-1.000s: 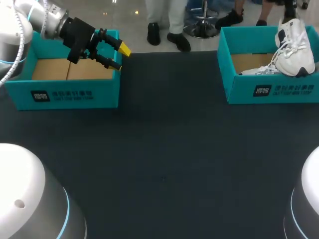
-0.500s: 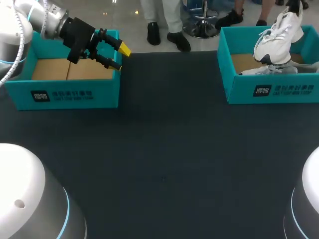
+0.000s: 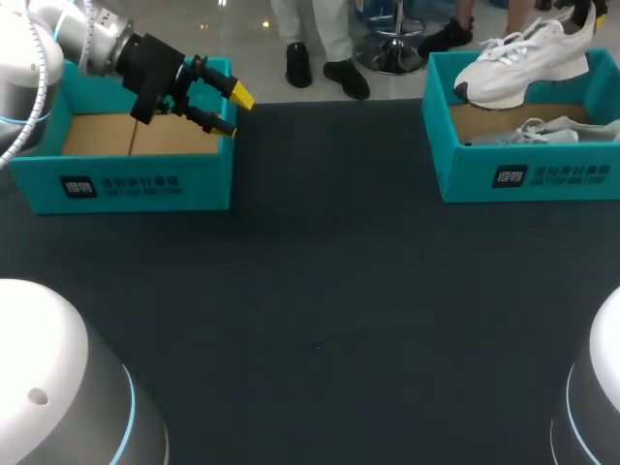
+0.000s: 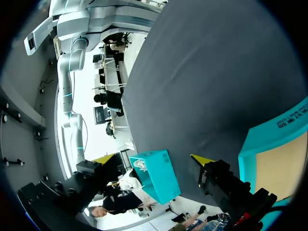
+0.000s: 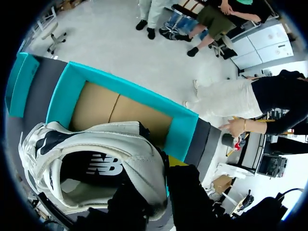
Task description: Take the shoe out of the shoebox, open the shoe tongue, remove and reinsert the insole, then place the shoe into the shoebox
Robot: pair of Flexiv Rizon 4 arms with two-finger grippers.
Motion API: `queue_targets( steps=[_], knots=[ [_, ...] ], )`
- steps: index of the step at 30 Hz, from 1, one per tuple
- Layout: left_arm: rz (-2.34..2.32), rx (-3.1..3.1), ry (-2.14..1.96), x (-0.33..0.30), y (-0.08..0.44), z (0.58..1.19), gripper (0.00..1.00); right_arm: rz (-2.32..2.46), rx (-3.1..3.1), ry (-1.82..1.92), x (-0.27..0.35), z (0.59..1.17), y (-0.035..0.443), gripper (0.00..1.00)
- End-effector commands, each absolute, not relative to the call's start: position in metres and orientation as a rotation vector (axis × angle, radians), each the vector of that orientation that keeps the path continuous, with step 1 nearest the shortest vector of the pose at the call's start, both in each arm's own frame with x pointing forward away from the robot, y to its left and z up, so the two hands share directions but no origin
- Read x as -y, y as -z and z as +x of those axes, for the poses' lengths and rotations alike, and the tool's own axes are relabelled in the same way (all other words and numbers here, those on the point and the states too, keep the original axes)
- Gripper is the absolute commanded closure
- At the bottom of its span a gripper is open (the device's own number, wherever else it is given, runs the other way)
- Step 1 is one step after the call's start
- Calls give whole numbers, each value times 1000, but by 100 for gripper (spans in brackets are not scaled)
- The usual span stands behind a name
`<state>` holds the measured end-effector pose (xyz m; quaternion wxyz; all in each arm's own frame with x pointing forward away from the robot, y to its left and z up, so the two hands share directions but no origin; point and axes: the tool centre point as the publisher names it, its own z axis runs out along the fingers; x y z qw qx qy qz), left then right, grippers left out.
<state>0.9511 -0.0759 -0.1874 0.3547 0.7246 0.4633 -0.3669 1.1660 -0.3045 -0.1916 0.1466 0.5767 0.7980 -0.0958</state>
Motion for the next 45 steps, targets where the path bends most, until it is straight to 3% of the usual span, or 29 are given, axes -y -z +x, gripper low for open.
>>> queue_targets(
  steps=[1,22,30,45],
  knots=[
    [1876,-1198,946,76,187,951,0,1746,-2206,254,304,1156,190,100],
    [1876,-1198,946,76,187,951,0,1782,-2184,213,304,1153,191,100],
    [1876,-1198,946,76,187,951,0,2069,-1965,207,317,1153,202,100],
    [1876,-1198,946,76,187,951,0,2153,-1842,268,332,1149,209,100]
  ],
)
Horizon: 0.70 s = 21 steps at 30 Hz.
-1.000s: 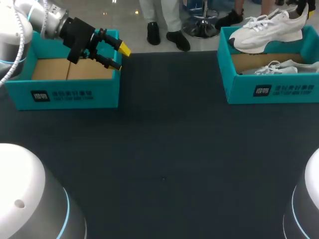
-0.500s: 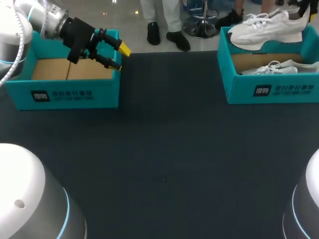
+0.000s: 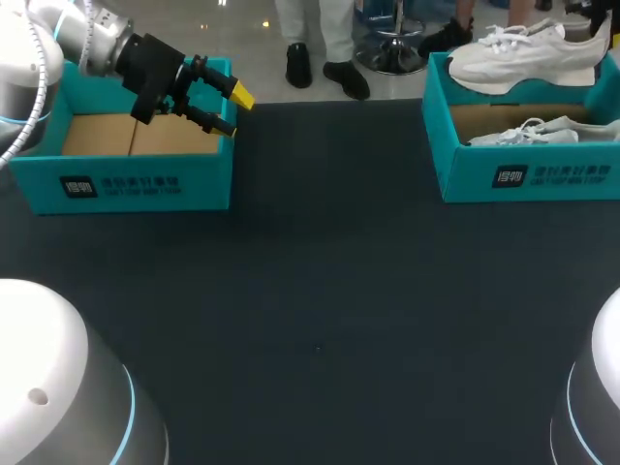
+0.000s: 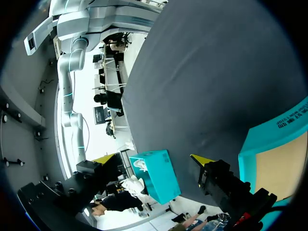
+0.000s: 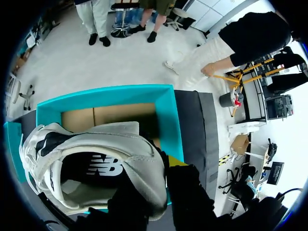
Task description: Take the shoe out of the shoebox, open the shoe tongue, remove and reinsert the insole, then place the shoe into the shoebox
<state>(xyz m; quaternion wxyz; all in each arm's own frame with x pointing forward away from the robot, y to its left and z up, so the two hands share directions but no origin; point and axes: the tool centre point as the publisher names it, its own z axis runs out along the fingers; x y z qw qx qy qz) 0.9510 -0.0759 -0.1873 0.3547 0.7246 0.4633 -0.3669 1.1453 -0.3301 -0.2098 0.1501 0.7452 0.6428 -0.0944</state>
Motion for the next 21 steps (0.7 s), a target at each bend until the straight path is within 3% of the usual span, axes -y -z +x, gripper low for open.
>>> queue_targets(
  steps=[1,21],
  knots=[
    [1876,-1198,946,76,187,951,0,2155,-1834,267,332,1149,210,100],
    [1876,-1198,946,76,187,951,0,2187,-1742,304,351,1156,254,100]
  ],
)
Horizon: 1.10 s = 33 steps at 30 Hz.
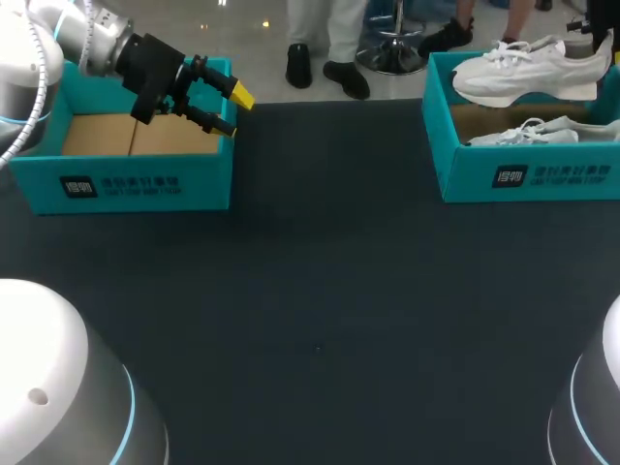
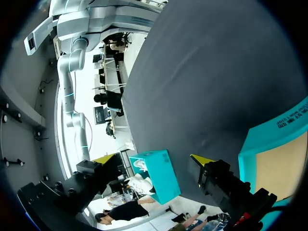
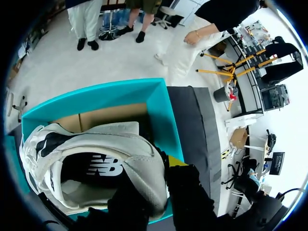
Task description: Take the shoe out of the shoebox, open the shoe tongue, remove and reinsert the insole, then place the shoe into the shoebox
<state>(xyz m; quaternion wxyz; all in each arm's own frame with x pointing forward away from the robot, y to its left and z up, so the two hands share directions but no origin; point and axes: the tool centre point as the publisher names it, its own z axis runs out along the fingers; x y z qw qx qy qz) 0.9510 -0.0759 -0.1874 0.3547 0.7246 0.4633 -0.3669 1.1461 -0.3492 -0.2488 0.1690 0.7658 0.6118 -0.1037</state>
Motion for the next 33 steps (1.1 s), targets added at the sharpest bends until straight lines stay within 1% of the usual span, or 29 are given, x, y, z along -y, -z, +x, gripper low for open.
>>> queue_targets(
  steps=[1,33],
  knots=[
    [1876,-1198,946,76,187,951,0,2187,-1742,306,351,1157,256,100],
    [1876,-1198,946,76,187,951,0,2172,-1698,404,363,1163,314,100]
  ],
)
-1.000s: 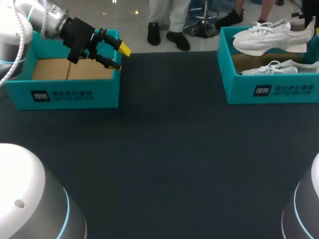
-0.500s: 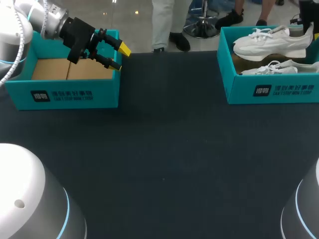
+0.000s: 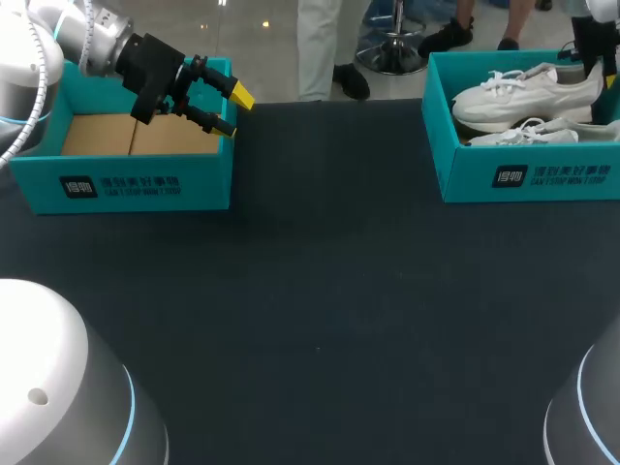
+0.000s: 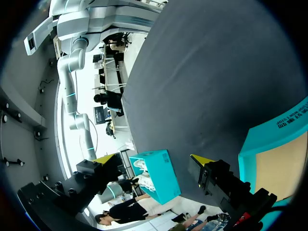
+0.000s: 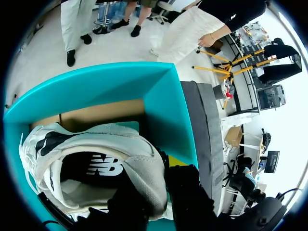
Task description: Take the shoe out of the shoebox, open the shoe tongue, remove and reinsert the insole, then place the shoe into the shoebox
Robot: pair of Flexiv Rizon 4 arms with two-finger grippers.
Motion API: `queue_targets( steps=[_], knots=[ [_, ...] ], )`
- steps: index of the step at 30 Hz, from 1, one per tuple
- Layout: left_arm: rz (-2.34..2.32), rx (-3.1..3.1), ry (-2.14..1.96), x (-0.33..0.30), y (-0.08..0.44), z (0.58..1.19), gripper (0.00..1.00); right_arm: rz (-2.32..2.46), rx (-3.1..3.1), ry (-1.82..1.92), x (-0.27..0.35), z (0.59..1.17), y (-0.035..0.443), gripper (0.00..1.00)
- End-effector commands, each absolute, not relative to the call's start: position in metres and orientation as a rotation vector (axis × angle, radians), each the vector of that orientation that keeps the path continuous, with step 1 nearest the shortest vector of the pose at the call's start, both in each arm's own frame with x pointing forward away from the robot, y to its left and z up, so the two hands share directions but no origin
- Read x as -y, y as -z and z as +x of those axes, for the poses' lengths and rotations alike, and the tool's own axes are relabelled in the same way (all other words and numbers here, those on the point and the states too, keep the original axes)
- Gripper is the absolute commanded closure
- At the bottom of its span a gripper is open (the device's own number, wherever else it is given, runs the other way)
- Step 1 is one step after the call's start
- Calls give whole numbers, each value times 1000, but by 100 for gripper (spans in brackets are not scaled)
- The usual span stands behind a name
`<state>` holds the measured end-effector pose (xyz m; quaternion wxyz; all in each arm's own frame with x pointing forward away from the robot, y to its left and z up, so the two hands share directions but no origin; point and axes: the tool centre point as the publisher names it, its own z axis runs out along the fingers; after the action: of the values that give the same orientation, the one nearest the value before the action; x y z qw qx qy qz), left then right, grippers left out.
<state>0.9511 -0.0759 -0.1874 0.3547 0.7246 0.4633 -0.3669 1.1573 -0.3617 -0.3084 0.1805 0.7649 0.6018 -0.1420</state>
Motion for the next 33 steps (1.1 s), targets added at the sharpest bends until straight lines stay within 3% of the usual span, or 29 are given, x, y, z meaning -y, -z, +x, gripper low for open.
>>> queue_targets(
  steps=[1,25,26,27,28,31,33],
  knots=[
    [1876,-1198,946,76,187,951,0,2174,-1697,404,363,1163,316,100],
    [1876,-1198,946,76,187,951,0,2244,-1647,440,364,1150,345,100],
    [1876,-1198,946,76,187,951,0,2250,-1642,438,365,1150,345,86],
    [1876,-1198,946,76,187,951,0,2253,-1638,438,365,1150,345,61],
    [1876,-1198,946,76,187,951,0,2254,-1636,437,366,1150,345,50],
    [1876,-1198,946,76,187,951,0,2253,-1630,431,366,1151,341,46],
    [1876,-1198,946,76,187,951,0,2251,-1629,428,365,1151,339,36]
  ],
)
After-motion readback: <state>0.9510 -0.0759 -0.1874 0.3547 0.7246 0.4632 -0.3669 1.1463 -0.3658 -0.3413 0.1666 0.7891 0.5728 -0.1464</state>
